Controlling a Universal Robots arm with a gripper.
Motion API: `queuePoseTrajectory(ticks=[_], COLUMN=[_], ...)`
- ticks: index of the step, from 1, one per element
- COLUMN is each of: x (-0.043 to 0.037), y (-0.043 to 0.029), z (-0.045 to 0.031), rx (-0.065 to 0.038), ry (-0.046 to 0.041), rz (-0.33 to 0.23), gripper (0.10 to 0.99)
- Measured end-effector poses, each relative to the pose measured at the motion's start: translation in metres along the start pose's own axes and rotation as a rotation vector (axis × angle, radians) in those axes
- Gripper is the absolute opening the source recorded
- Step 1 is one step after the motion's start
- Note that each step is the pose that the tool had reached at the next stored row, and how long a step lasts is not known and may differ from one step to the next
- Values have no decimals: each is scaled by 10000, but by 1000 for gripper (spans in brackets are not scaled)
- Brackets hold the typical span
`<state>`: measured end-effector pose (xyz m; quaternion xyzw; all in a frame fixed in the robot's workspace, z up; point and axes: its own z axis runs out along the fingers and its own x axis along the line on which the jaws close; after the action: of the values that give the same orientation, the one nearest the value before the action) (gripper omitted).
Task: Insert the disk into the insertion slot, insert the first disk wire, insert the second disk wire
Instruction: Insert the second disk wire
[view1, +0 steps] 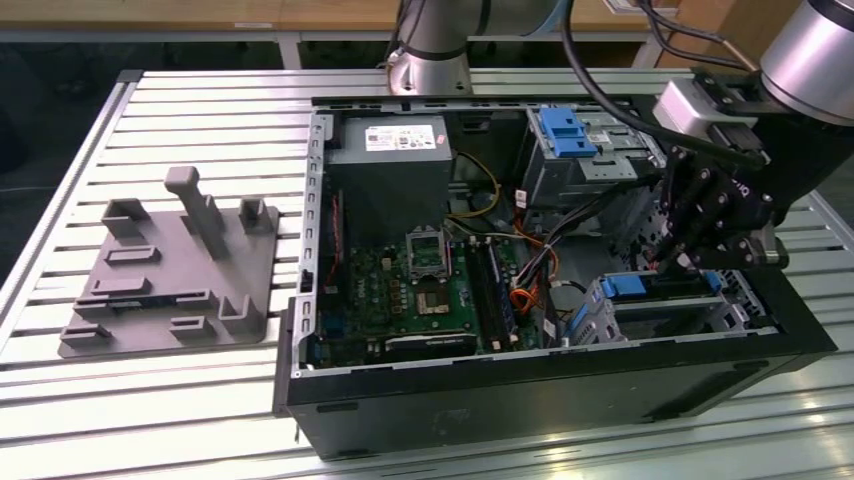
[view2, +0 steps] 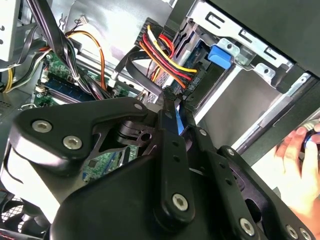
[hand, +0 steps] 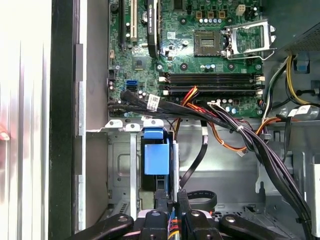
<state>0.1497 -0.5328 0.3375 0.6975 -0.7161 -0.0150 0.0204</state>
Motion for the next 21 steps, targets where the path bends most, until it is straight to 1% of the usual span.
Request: queuePoseTrajectory(ticks=[4, 15, 21], x=[8, 20, 22], y=[0, -4, -5], z=[0, 8, 25], rx=[1, 1, 1], ry=[-6, -4, -6], rz=[-155, -161, -161], gripper=[200, 200, 200])
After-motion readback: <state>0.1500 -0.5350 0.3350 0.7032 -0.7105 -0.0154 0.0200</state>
